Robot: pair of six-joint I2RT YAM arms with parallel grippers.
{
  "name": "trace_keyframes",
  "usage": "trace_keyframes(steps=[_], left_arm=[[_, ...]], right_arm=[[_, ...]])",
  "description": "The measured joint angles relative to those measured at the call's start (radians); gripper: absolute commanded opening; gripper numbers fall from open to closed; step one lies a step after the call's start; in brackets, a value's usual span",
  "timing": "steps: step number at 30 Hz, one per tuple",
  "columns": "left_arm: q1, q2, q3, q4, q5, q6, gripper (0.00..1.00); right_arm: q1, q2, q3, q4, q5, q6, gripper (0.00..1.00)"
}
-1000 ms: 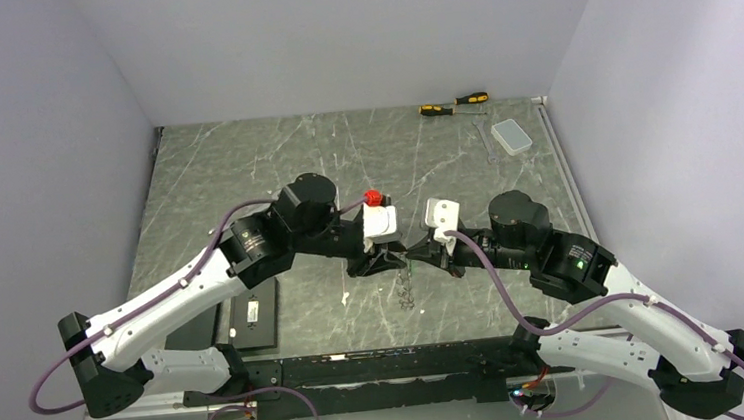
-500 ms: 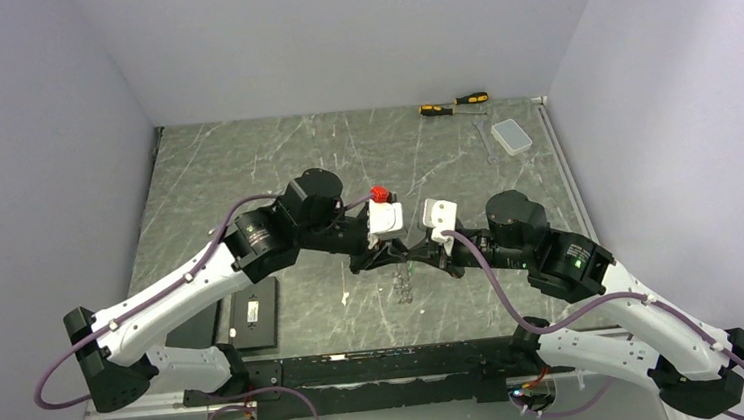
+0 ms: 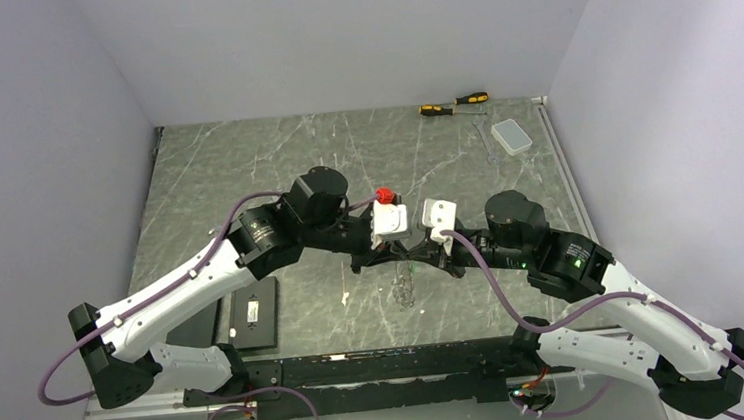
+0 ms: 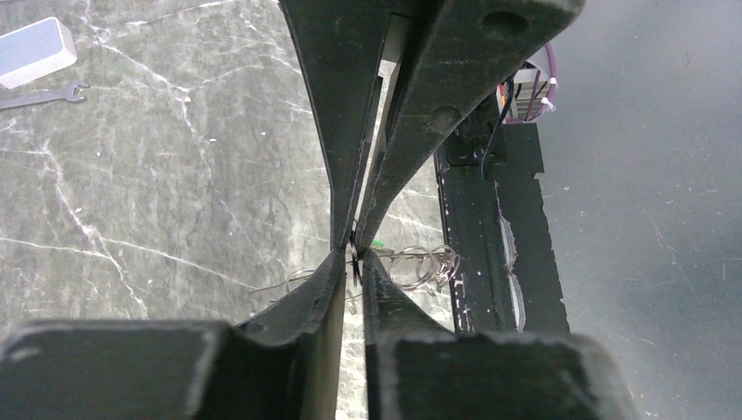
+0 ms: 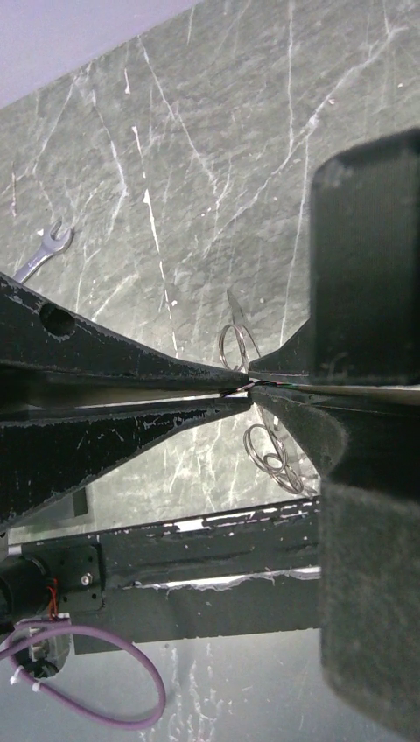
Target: Put the keys on the keyring
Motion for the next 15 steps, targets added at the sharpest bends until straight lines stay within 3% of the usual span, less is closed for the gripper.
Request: trace_keyframes(steps=[1,8,11,15], left_arm=[[0.000,0.000,0.000,-0.002,0.002,0.000,0.00],[0.000,0.000,0.000,-0.003,-0.002,0.003,0.00],[-0.002,0.000,0.000,0.002,-0.013,0.000,0.00],[-0.005,-0.007,-0.003,0.024,-0.038,-0.006,0.00]], right_arm=[[0.000,0.000,0.000,0.000,0.002,0.000,0.00],[-0.001,-0.003,-0.002,0.000,0.003,0.001,0.00],[-0.001,-0.014,-0.012,0.010,0.007,0.002,0.08],[-0.001,-0.030,-0.019,0.026,0.016,0.010,0.28]])
